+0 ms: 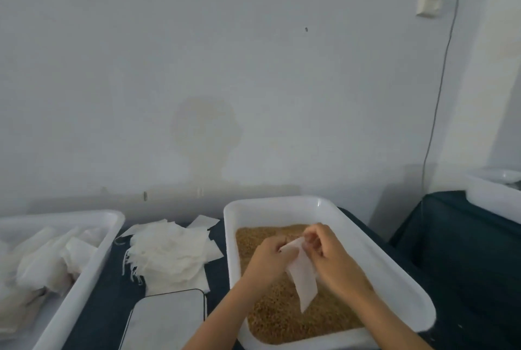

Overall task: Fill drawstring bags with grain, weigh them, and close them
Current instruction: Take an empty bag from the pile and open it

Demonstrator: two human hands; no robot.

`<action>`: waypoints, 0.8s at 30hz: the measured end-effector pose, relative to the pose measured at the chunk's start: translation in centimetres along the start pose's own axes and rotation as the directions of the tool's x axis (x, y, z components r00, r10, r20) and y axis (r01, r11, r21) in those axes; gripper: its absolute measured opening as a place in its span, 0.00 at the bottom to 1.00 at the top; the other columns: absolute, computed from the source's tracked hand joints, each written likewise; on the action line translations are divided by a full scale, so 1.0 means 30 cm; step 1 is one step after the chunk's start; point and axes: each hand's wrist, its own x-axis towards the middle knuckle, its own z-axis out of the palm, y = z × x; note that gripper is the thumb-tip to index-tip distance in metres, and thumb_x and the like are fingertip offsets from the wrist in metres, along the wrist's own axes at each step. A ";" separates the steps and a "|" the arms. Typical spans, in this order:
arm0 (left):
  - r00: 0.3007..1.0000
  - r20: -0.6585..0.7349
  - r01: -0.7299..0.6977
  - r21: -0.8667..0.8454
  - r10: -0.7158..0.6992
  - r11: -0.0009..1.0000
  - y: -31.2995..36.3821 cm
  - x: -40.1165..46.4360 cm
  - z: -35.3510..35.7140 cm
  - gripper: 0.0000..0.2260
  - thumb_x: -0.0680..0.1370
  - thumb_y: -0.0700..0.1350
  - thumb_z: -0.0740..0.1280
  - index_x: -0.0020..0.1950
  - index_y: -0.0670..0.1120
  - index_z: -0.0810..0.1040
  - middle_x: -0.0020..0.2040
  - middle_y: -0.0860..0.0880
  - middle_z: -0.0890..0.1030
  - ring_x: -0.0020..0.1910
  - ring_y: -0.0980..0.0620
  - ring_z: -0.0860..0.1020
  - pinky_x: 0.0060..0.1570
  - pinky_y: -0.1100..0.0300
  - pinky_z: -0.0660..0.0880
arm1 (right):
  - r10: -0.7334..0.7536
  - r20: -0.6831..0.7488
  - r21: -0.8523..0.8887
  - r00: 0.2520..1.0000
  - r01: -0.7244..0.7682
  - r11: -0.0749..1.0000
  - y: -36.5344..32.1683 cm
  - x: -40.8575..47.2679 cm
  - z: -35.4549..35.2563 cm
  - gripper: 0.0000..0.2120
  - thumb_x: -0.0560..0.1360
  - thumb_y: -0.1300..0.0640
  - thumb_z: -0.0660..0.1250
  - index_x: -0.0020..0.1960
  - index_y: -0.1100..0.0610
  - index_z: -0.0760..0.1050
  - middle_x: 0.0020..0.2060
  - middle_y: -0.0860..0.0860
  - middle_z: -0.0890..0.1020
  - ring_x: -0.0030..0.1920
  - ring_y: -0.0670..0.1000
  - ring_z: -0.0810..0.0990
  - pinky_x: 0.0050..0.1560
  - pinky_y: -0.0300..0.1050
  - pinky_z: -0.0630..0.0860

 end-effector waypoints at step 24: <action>0.994 0.063 -0.075 -0.248 0.093 0.966 -0.017 -0.023 0.011 0.11 0.72 0.45 0.62 0.41 0.37 0.77 0.36 0.46 0.78 0.37 0.50 0.78 0.40 0.59 0.77 | 0.060 0.273 0.551 0.960 -0.208 0.808 0.003 -0.004 0.028 0.18 0.73 0.47 0.60 0.39 0.60 0.80 0.31 0.55 0.80 0.30 0.49 0.77 0.32 0.37 0.75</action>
